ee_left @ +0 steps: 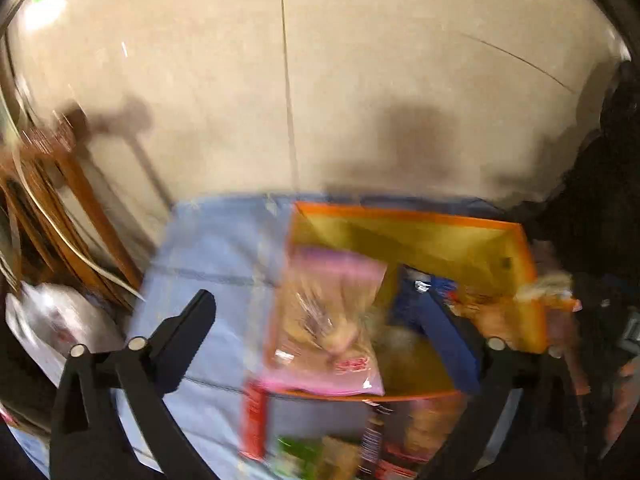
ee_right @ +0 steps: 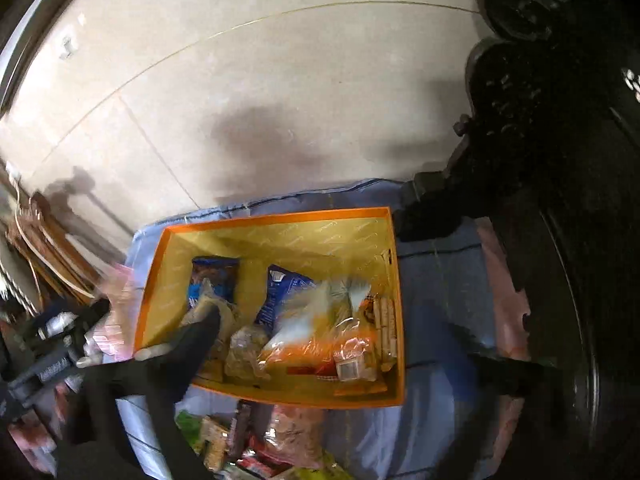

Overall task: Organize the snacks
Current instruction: 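Lower the pink cookie bag and cracker bag into the orange box, then grasp a red wafer bar with the left gripper while the right grasps a yellow-green seed bag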

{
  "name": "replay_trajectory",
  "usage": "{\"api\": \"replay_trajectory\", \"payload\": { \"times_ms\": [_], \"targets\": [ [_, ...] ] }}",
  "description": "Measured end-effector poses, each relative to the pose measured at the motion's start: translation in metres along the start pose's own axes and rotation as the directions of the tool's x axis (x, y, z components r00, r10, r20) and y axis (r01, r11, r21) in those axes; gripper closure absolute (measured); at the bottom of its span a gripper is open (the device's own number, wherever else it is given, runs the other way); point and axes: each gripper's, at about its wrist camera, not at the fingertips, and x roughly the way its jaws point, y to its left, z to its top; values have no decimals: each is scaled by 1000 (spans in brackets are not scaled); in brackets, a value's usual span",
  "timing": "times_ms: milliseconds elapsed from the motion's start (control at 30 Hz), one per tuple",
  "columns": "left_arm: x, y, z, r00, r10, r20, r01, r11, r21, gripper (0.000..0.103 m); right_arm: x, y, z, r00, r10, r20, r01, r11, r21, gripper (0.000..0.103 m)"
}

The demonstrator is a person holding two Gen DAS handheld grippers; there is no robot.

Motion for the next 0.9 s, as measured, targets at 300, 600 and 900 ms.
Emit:
{"api": "replay_trajectory", "payload": {
  "times_ms": [300, 600, 900],
  "targets": [
    [38, 46, -120, 969, 93, -228, -63, 988, 138, 4, 73, -22, -172, 912, -15, -410, 52, 995, 80, 4],
    [70, 123, -174, 915, 206, -347, -168, 976, 136, 4, 115, 0, -220, 905, -88, -416, 254, 896, 364, 3],
    [108, 110, -174, 925, 182, -333, -123, 974, 191, 4, 87, 9, -240, 919, -37, -392, 176, 930, 324, 43]
  ]
}}
